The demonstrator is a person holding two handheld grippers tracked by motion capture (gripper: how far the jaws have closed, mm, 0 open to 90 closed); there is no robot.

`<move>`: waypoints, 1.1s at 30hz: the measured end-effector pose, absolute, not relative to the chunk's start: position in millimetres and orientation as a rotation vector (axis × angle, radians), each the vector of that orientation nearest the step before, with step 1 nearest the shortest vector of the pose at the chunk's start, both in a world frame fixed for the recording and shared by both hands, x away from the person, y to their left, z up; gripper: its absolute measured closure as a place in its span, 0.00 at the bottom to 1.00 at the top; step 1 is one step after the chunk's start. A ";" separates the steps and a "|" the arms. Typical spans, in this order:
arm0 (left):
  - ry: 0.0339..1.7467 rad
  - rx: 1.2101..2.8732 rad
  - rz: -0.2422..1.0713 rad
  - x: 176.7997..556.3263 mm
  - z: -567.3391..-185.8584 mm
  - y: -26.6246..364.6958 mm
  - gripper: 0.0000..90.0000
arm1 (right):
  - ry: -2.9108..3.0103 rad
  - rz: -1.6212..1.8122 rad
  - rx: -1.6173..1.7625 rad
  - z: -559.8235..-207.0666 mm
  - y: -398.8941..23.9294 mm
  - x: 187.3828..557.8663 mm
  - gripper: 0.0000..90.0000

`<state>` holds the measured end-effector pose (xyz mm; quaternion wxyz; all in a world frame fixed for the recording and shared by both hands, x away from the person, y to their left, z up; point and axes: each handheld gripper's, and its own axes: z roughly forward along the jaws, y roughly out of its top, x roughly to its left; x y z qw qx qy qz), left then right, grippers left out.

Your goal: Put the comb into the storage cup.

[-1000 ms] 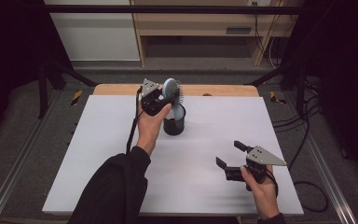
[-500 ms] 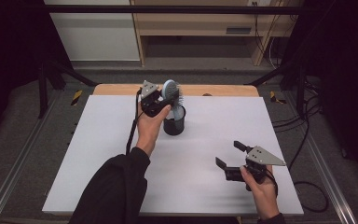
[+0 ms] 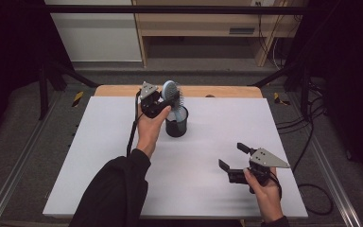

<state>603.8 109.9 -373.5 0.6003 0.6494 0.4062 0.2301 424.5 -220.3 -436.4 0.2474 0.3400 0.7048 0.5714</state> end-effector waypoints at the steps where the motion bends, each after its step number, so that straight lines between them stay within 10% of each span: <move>1: 0.942 1.505 0.532 604.4 -374.0 111.3 0.54 | 1.922 1.557 0.927 -436.4 -220.3 424.5 0.08; 33: 0.991 1.506 0.522 609.6 -382.1 132.6 0.38 | 1.937 1.558 0.921 -436.9 -217.9 424.8 0.08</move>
